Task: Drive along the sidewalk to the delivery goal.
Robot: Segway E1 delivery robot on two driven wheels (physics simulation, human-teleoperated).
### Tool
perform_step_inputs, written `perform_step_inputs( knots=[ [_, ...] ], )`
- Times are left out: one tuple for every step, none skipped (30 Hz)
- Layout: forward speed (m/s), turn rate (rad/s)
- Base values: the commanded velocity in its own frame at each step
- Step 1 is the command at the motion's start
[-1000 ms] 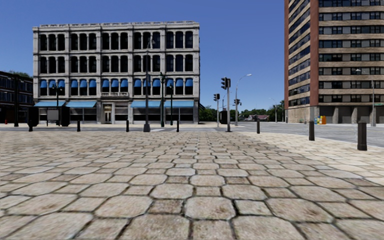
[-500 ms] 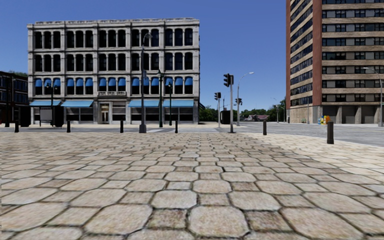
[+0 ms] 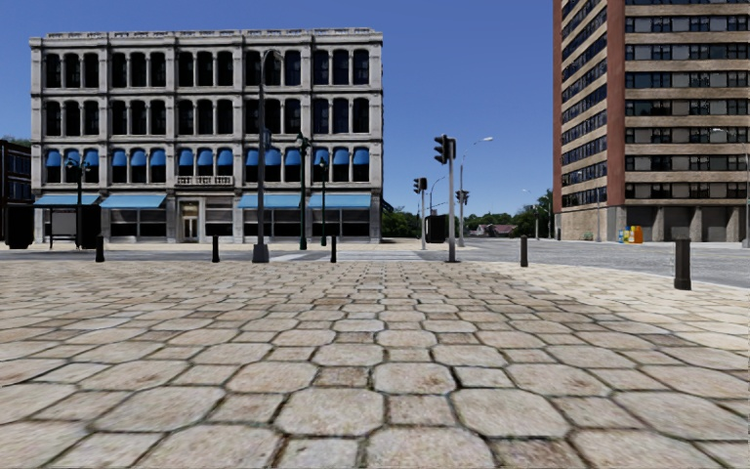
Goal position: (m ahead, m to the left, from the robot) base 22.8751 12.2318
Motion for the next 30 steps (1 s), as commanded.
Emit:
perform_step_inputs(
  knots=[
    [2.00, 0.00],
    [2.00, 0.00],
    [2.00, 0.00],
    [2.00, 0.00],
    [2.00, 0.00],
    [2.00, 0.00],
    [2.00, 0.00],
    [2.00, 0.00],
    [2.00, 0.00],
    [2.00, 0.00],
    [2.00, 0.00],
    [2.00, 0.00],
    [2.00, 0.00],
    [2.00, 0.00],
    [2.00, 0.00],
    [2.00, 0.00],
    [2.00, 0.00],
    [2.00, 0.00],
    [2.00, 0.00],
    [2.00, 0.00],
    [2.00, 0.00],
    [2.00, 0.00],
    [2.00, 0.00],
    [2.00, 0.00],
    [2.00, 0.00],
    [2.00, 0.00],
    [2.00, 0.00],
    [2.00, 0.00],
    [2.00, 0.00],
    [2.00, 0.00]
  ],
)
